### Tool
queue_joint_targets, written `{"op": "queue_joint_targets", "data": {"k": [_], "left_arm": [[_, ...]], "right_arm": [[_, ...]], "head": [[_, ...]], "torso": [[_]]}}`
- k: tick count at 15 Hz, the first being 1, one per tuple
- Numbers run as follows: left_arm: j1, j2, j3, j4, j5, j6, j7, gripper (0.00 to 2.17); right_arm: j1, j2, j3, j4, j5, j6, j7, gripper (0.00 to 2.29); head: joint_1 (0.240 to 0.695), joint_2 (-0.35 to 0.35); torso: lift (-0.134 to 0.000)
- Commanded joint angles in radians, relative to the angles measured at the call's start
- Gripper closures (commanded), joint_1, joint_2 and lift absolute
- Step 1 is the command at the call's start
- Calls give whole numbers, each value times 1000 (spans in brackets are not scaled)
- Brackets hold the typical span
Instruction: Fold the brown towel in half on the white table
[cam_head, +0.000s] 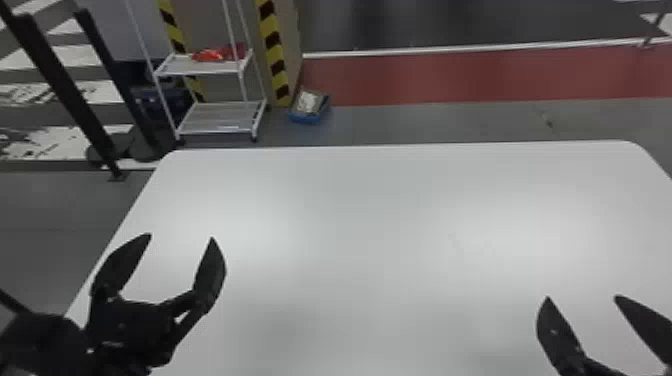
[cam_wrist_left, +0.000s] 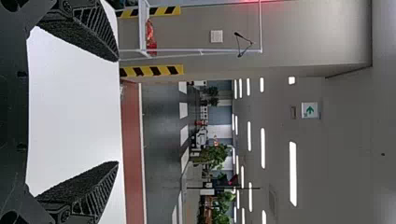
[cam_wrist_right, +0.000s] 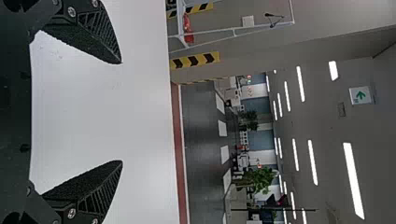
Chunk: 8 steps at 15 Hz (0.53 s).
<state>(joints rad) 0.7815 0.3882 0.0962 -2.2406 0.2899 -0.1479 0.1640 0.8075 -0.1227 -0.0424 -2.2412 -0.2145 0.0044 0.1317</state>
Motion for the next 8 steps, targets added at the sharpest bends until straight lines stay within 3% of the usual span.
{"op": "queue_joint_targets", "data": {"k": [1, 8], "left_arm": [[1, 0, -1, -5, 0, 0, -1, 100], [5, 3, -1, -13, 0, 0, -1, 100]], "right_arm": [[1, 0, 3, -2, 1, -2, -9, 134], [19, -2, -2, -23, 0, -17, -20, 134]], "head": [[695, 127], [695, 115]], "torso": [[-123], [-123]]}}
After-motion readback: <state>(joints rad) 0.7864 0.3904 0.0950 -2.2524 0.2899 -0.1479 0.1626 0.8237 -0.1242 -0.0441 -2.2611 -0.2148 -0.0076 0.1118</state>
